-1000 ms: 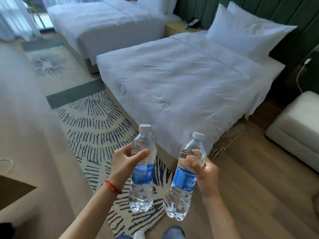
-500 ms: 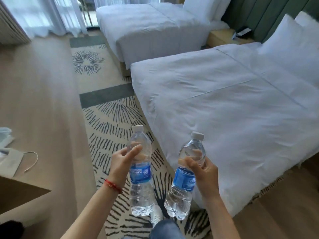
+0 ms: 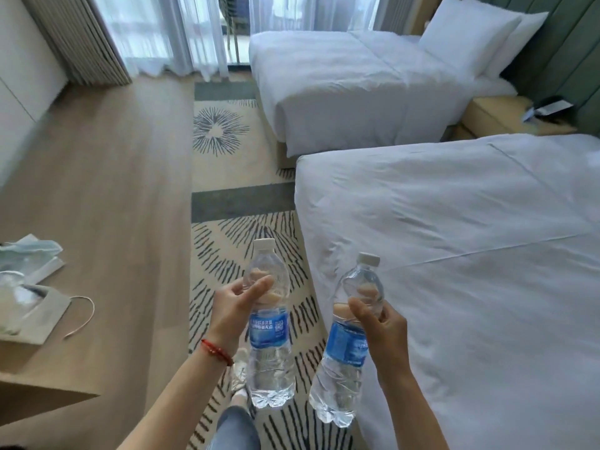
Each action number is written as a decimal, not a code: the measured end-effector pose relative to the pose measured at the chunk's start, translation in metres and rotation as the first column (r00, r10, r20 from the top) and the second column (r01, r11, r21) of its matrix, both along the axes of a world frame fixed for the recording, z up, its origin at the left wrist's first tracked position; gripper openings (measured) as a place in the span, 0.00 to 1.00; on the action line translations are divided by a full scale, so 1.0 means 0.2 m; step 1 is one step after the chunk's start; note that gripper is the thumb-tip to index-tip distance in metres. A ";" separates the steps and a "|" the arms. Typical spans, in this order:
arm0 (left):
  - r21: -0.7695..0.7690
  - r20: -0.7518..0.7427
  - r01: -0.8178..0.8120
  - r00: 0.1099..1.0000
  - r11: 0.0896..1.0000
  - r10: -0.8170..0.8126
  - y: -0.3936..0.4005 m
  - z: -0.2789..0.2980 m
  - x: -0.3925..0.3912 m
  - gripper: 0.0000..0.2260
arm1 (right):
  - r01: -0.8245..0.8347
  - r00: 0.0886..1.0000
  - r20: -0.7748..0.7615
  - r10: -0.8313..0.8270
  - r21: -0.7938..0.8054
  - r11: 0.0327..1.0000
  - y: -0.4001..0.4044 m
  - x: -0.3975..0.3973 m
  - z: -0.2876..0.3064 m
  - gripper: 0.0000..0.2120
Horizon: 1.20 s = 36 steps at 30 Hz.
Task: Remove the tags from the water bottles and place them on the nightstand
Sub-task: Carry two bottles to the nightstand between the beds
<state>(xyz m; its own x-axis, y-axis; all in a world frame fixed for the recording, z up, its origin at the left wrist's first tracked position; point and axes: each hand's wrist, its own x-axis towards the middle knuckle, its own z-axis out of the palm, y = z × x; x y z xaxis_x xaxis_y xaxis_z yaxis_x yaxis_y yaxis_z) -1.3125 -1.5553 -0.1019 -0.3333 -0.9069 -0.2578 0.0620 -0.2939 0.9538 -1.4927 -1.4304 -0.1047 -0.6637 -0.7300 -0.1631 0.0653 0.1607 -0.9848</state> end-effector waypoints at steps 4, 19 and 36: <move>0.012 -0.034 -0.010 0.999 1.000 0.010 -0.45 -0.01 -0.02 0.36 | 0.008 1.000 0.023 -0.007 -0.029 1.000 -0.46 -0.01 0.01 0.15; -0.016 -0.010 0.008 1.000 1.000 -0.008 -1.97 0.05 -0.14 0.17 | -0.088 0.996 -0.027 0.088 0.004 0.996 -2.02 -0.17 0.00 0.05; 0.017 -0.005 -0.148 0.989 0.989 0.148 -3.37 0.09 -0.74 0.22 | -0.155 0.988 -0.028 0.154 -0.046 0.987 -3.53 -0.81 0.08 0.15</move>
